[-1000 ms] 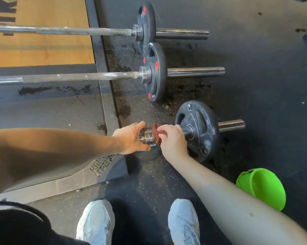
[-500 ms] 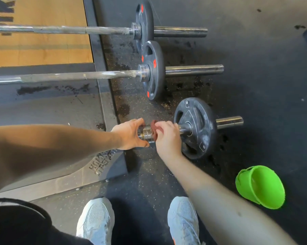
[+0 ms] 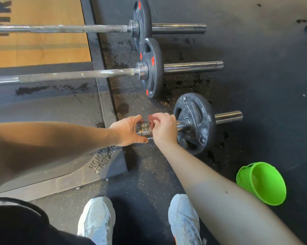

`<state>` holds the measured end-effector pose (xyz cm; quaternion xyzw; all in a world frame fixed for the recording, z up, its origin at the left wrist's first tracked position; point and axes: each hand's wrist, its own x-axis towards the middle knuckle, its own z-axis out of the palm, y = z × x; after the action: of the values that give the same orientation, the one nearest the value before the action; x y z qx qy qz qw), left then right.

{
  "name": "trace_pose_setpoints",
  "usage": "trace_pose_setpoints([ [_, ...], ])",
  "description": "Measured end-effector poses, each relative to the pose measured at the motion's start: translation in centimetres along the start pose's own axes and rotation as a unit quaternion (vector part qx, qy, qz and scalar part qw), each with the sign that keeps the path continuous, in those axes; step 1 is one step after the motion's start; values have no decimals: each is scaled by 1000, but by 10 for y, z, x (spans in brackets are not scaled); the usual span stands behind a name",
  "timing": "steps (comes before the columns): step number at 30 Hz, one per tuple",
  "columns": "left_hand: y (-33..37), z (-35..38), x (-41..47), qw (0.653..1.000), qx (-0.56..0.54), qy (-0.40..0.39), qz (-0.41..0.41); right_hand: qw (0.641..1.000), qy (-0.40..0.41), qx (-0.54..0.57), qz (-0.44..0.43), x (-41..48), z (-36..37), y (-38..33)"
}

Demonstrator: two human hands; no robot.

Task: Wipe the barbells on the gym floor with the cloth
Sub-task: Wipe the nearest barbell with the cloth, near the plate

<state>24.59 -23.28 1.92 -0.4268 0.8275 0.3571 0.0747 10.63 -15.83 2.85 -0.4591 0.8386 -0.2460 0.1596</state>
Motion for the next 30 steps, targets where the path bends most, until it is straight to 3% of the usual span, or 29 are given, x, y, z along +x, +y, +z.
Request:
trace_pose_setpoints([
  [3,1,0,0,1000,-2,-1,-1,999,32,34,-25,-34,4,19],
  [10,-1,3,0,1000,-19,0,2,992,66,102,26,-64,12,34],
  [20,-5,-3,8,1000,-25,3,-7,998,49,31,20,17,2,-6],
  [25,-5,-6,9,999,-29,-9,-10,994,76,-1,72,26,-16,23],
  [27,-3,-6,9,999,-30,-13,-8,995,75,35,47,6,-8,29],
  [30,-3,-5,10,999,-40,-15,-4,996,38,44,-64,-29,9,36],
])
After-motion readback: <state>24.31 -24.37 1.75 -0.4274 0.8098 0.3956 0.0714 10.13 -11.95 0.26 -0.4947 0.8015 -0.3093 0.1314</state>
